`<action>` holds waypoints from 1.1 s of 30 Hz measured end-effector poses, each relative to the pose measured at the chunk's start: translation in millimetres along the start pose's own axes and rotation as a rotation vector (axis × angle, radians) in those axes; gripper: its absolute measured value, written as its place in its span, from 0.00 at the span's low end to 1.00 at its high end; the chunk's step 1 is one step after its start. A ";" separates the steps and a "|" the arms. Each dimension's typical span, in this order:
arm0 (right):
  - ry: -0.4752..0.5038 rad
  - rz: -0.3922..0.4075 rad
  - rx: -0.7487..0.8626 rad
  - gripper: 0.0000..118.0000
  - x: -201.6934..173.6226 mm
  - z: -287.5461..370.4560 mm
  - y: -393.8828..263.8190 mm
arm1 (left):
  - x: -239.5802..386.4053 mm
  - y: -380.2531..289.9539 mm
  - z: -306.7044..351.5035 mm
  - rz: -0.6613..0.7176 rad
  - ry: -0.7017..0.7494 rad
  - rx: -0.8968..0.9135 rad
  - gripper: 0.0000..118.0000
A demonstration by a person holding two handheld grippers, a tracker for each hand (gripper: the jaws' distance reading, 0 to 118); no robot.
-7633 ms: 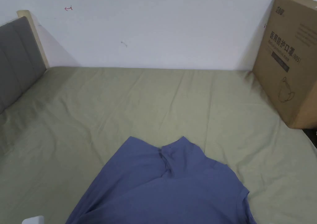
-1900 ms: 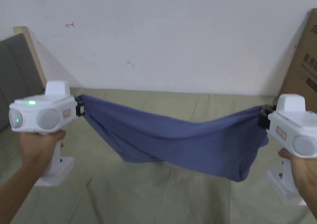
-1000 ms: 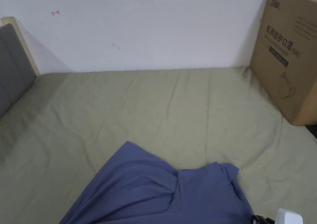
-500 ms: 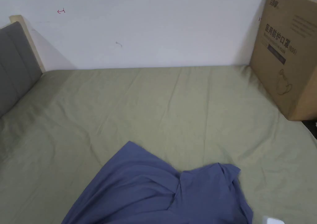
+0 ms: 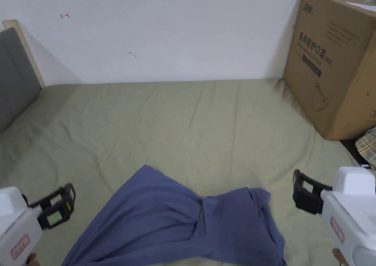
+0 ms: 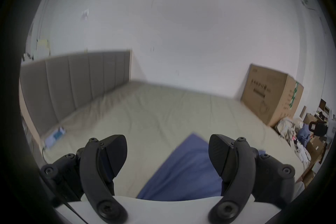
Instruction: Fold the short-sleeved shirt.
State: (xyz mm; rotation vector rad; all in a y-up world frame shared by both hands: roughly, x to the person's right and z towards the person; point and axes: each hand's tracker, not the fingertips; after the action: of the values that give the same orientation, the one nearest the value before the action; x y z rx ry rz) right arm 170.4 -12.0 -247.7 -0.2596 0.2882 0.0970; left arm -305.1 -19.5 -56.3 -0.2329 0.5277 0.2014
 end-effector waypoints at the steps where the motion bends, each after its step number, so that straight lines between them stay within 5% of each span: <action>1: -0.006 0.005 0.030 0.75 -3.6 4.5 9.1 | 5.7 8.6 4.4 -0.015 -0.014 0.040 0.82; 6: -0.018 0.029 0.126 0.65 -23.3 20.0 34.5 | 27.9 32.9 15.0 -0.040 -0.014 0.171 0.71; 8: -0.038 0.044 0.164 0.44 -30.5 23.8 38.9 | 33.3 36.8 18.7 -0.039 -0.033 0.193 0.52; 10: -0.038 0.057 0.172 0.09 -36.1 25.6 41.2 | 36.9 37.2 18.2 -0.049 -0.043 0.200 0.15; 11: -0.043 0.054 0.178 0.00 -38.0 26.3 41.6 | 38.5 37.0 18.1 -0.063 -0.049 0.197 0.02; 12: -0.046 0.047 0.185 0.00 -39.1 25.8 41.6 | 39.2 36.1 18.2 -0.081 -0.096 0.191 0.00; 21: -0.006 0.047 0.170 0.00 -43.3 19.9 40.1 | 14.0 12.8 5.5 -0.089 -0.085 0.064 0.00; 28: 0.016 0.031 0.142 0.00 -42.5 12.7 31.4 | -39.4 -37.8 -13.7 -0.068 -0.021 -0.228 0.02; 31: 0.017 0.034 0.123 0.00 -44.1 8.1 25.3 | -63.8 -70.8 -21.9 -0.063 0.031 -0.365 0.24; 33: 0.023 0.034 0.110 0.00 -44.7 6.0 21.1 | -75.7 -89.1 -28.0 -0.024 0.025 -0.463 0.61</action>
State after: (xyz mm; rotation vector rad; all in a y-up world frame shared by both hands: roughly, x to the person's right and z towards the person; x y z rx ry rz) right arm 126.6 7.3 -234.1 -0.1468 0.3196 0.1111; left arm -360.1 -121.9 -25.7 -0.6922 0.4982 0.2969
